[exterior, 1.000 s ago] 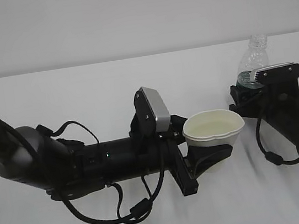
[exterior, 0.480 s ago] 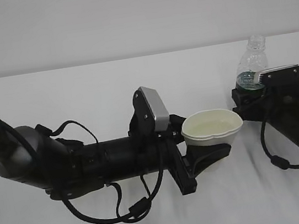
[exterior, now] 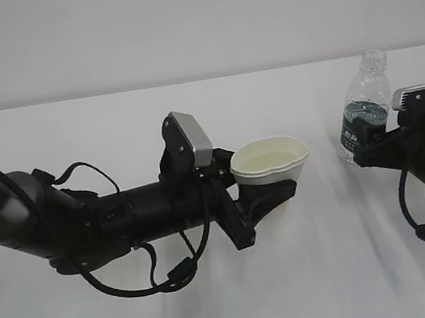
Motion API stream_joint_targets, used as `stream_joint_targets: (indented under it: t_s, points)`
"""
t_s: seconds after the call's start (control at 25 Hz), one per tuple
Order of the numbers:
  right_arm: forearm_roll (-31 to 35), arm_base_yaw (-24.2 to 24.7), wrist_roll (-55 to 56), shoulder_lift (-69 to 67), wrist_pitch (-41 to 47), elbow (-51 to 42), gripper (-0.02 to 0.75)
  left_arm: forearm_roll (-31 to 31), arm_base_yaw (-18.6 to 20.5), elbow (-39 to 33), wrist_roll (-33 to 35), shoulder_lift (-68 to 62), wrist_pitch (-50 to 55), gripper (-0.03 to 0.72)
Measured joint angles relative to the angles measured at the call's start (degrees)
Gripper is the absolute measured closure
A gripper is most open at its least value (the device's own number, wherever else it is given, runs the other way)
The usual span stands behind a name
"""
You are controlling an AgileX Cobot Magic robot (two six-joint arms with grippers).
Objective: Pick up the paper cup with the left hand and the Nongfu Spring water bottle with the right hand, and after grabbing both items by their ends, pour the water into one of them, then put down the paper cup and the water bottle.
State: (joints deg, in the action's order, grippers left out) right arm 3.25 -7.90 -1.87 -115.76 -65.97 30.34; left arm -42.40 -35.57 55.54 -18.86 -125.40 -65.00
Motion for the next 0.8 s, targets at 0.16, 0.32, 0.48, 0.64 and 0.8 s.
stream_joint_targets:
  t_s: [0.16, 0.32, 0.48, 0.64, 0.8]
  points:
    - [-0.95, 0.0, 0.03, 1.73, 0.0, -0.84, 0.179, 0.14, 0.52, 0.0, 0.0, 0.0, 0.0, 0.274]
    - [-3.7, 0.0, 0.03, 3.74, 0.0, -3.22, 0.179, 0.34, 1.05, 0.0, 0.0, 0.0, 0.0, 0.274]
    - [-3.94, 0.0, 0.03, 8.0, 0.0, -7.86, 0.179, 1.5, 2.06, 0.0, 0.0, 0.0, 0.0, 0.274]
    - [-4.49, 0.0, 0.37, 13.9, 0.0, -12.89, 0.177, 2.18, 3.55, 0.0, 0.0, 0.0, 0.0, 0.274]
    - [-6.75, 0.0, 0.64, 19.18, 0.0, -16.91, 0.176, 2.31, 6.06, 0.0, 0.0, 0.0, 0.0, 0.274]
